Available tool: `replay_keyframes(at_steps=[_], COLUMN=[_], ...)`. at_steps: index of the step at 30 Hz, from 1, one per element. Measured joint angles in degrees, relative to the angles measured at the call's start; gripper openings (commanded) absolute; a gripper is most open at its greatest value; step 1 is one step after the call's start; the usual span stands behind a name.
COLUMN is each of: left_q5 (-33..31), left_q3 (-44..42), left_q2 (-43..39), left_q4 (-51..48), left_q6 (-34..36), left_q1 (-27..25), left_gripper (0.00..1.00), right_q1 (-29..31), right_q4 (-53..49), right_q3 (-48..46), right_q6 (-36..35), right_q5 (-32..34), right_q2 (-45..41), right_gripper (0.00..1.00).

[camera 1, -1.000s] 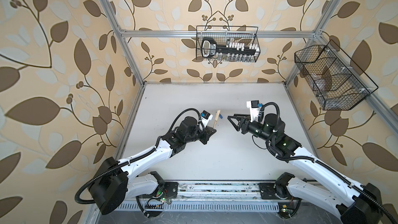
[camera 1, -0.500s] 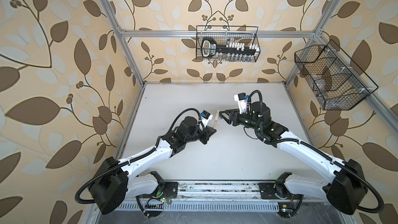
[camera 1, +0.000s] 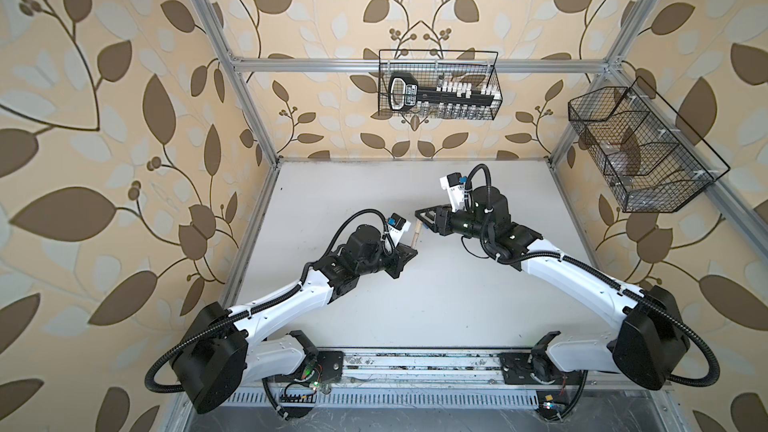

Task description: Insert the pens into the pen caps

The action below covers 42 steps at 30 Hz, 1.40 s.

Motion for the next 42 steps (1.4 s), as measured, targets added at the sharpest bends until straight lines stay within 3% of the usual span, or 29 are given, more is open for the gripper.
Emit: replay_keyframes(at_steps=[12,15,30,42], left_q5=[-0.31,-1.2,-6.12,1.16], left_q3=[0.0,0.04,6.19,12.24], left_q2=[0.11,0.5,7.32,12.09], left_q4=[-0.42,-0.52,1.05,-0.76], left_q6=[-0.02,0.0,2.99,7.13], left_q1=[0.0,0.0,-0.35,4.87], left_gripper=[0.09,0.0,0.0,0.0], right_q1=[-0.09,-0.33,-3.5,-2.54], right_q4=[-0.04,0.83,1.55,8.5], right_q3=[0.35,0.35,0.37,-1.86], right_q6=[0.31,0.37,-0.44,0.15], right_q5=[-2.54,-3.41,-3.87,0.11], right_q2=[1.66,2.45,1.31,1.22], right_gripper=[0.06,0.04,0.0,0.0])
